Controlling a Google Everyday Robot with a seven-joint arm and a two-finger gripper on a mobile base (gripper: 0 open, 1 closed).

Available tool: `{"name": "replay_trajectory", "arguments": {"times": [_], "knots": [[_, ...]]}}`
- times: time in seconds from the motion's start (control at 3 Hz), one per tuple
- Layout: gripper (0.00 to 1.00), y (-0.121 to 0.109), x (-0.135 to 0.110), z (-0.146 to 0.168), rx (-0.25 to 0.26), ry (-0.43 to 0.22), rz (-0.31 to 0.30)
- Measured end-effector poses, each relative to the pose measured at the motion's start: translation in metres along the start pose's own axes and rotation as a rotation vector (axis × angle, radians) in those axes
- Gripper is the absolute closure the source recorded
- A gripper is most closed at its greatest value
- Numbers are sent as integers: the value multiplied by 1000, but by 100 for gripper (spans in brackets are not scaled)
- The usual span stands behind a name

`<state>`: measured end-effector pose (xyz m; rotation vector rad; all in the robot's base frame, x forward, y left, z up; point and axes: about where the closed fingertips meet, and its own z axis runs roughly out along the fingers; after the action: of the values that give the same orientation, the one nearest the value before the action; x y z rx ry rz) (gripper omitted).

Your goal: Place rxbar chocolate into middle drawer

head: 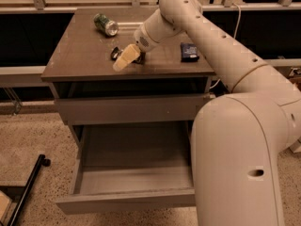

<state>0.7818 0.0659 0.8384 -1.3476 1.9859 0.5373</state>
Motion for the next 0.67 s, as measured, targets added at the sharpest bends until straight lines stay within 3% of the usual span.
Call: {"name": "replay_trajectory", "arguments": {"times": [0.33,0.67], "knots": [[23,1,9,9,-4,19,17],[54,2,14,-1,24,29,27]]}}
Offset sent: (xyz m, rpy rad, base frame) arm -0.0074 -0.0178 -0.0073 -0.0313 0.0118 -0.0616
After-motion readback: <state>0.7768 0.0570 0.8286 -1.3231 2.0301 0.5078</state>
